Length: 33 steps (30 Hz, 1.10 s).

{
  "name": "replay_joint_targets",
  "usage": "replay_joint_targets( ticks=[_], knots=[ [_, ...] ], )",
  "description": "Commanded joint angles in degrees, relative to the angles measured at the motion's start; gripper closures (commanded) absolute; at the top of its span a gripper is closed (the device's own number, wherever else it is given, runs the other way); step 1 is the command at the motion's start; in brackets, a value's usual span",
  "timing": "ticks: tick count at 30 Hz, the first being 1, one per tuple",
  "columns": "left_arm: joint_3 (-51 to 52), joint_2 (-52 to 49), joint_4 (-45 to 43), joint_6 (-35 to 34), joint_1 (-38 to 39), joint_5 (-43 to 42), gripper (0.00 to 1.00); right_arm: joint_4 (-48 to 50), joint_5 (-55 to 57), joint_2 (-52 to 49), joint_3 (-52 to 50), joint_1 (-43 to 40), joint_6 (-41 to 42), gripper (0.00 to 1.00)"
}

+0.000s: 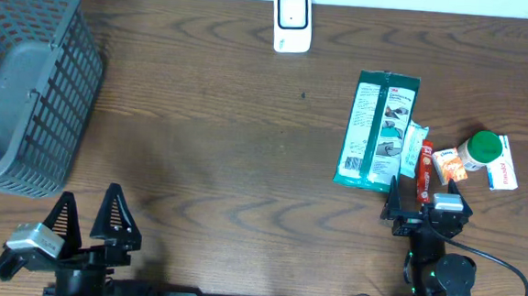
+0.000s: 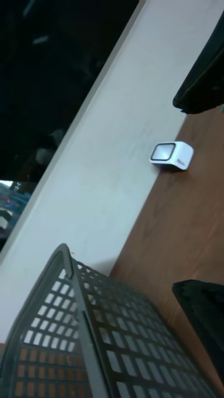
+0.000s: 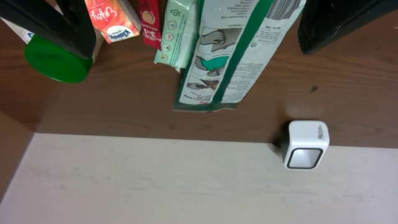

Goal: Scan the item barcode

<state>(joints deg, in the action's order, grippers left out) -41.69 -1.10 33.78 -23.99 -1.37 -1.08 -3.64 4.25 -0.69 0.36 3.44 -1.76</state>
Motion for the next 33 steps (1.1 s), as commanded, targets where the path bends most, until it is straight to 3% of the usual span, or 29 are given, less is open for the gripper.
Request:
replay_joint_targets(
  ticks=[1, 6, 13, 15, 19, 24, 33],
  knots=[
    [0.2, 1.0, -2.4, 0.3, -0.2, 0.7, 0.13, -0.3, -0.5, 0.4, -0.1, -0.5, -0.5, 0.01],
    [0.2, 1.0, -7.6, 0.3, 0.6, 0.7, 0.13, -0.3, -0.5, 0.4, -0.1, -0.5, -0.5, 0.01],
    [1.0, 1.0, -23.4, 0.3, 2.1, 0.6, 0.13, -0.3, -0.5, 0.4, -0.1, -0.5, -0.5, 0.01],
    [2.6, 1.0, -29.9, 0.3, 2.1, 0.7, 0.13, -0.3, -0.5, 0.4, -0.1, -0.5, -0.5, 0.01],
    [10.1, 1.0, -51.7, 0.3, 2.1, 0.7, 0.13, -0.3, -0.5, 0.4, -0.1, -0.5, -0.5, 0.01],
    [17.4, 1.0, -66.6, 0.3, 2.1, 0.7, 0.13, -0.3, -0.5, 0.4, -0.1, -0.5, -0.5, 0.01],
    [26.0, 1.0, -70.2, 0.3, 2.1, 0.7, 0.13, -0.3, -0.5, 0.4, -0.1, -0.5, -0.5, 0.01]
  ],
)
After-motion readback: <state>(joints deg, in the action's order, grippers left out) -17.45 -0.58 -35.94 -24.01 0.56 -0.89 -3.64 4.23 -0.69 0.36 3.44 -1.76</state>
